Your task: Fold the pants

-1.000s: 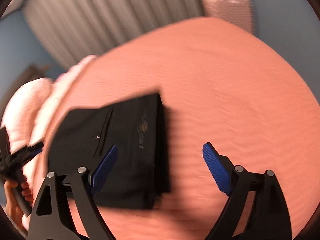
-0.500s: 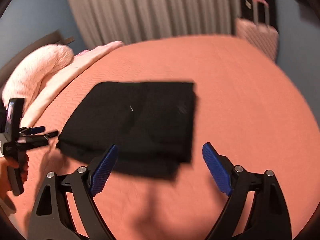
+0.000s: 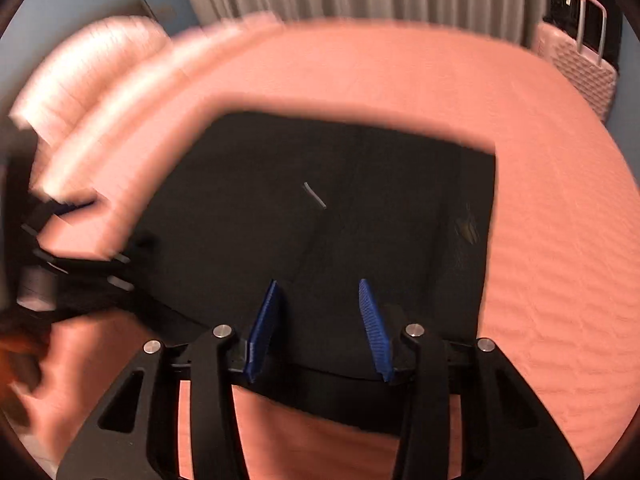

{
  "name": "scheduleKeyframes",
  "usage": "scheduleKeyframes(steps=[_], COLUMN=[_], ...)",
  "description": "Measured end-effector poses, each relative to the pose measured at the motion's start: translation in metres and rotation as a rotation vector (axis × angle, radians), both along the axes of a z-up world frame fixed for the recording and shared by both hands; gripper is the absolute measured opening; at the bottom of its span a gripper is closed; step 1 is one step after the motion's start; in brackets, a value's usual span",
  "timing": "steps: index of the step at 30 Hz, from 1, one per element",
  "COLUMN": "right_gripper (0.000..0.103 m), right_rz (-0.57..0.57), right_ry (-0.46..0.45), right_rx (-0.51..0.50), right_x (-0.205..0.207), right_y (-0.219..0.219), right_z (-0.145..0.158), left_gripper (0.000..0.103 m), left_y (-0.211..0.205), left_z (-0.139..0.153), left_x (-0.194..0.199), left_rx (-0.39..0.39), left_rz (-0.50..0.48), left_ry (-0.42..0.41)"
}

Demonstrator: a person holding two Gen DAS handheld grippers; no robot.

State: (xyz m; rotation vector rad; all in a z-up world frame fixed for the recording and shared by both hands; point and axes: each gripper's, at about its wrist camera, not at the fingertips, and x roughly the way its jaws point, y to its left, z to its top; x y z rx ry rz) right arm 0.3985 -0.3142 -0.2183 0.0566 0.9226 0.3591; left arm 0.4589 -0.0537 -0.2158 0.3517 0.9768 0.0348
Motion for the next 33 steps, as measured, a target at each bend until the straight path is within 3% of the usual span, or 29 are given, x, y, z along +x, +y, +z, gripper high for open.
scheduleKeyframes(steps=[1,2,4,6,8,9,10,11,14,15,16,17,19,20,22,23,24,25,29,33], right_gripper=[0.014,0.005,0.009,0.023,0.088,0.094,0.093,0.093,0.093,0.093,0.091,0.075,0.058,0.045,0.034,0.031,0.03,0.028,0.028,0.028], right_rz=[-0.048,-0.065,-0.124,-0.164,-0.186,-0.212,-0.212,-0.197,-0.205,-0.205,-0.199,-0.171,-0.174,-0.162,-0.178,-0.173,-0.169,-0.166,-0.127,-0.122], right_ry=[0.013,0.032,0.079,0.061,0.064,0.071,0.095,0.146,0.111,0.106,0.1,0.1,0.111,0.121,0.144,0.134,0.123,0.117,0.135,0.206], right_rx=[0.016,0.054,0.177,0.206,0.195,0.19,0.223,0.286,0.291,0.295,0.296,0.295,0.247,0.25,0.282,0.272,0.266,0.272,0.291,0.318], right_x=[-0.004,-0.006,-0.016,-0.022,-0.021,-0.019,-0.017,-0.014,-0.015,-0.016,-0.016,-0.013,-0.012,-0.011,-0.009,-0.013,-0.017,-0.018,-0.059,-0.129], right_y=[-0.019,-0.031,-0.059,-0.076,-0.086,-0.088,-0.09,-0.092,-0.095,-0.092,-0.087,-0.08,-0.07,-0.067,-0.069,-0.068,-0.067,-0.066,-0.069,-0.08], right_z=[0.001,0.003,0.012,0.017,0.012,0.006,0.0,-0.011,-0.018,-0.018,-0.018,-0.018,-0.02,-0.021,-0.019,-0.011,-0.003,0.004,0.027,0.018], left_gripper=[0.087,0.087,0.087,0.087,0.087,0.087,0.09,0.092,0.092,0.092,0.093,0.093,0.091,0.086,0.048,0.039,0.022,0.017,0.016,0.016], left_y=[0.006,0.016,0.038,0.064,0.084,0.091,0.099,0.101,0.083,0.075,0.064,0.06,0.061,0.061,0.061,0.061,0.06,0.062,0.065,0.065], left_z=[0.002,0.008,0.015,0.016,-0.001,-0.011,-0.019,-0.019,-0.024,-0.025,-0.027,-0.027,-0.028,-0.026,-0.018,-0.013,-0.008,-0.001,0.016,0.018], left_x=[-0.002,-0.004,-0.005,-0.003,0.009,0.015,0.018,0.016,0.016,0.015,0.014,0.014,0.018,0.018,0.015,0.014,0.01,0.005,-0.03,-0.107], left_rx=[-0.039,-0.092,-0.161,-0.252,-0.383,-0.483,-0.589,-0.623,-0.671,-0.634,-0.562,-0.544,-0.567,-0.572,-0.588,-0.58,-0.564,-0.555,-0.563,-0.577], left_rz=[0.003,0.023,0.063,0.09,0.107,0.11,0.118,0.118,0.016,0.006,-0.01,-0.013,0.028,0.045,0.042,0.047,0.045,0.048,0.033,0.012], left_ry=[-0.015,-0.008,0.002,-0.001,0.096,0.153,0.165,0.144,0.169,0.158,0.144,0.134,0.144,0.147,0.148,0.146,0.143,0.139,0.169,0.21])
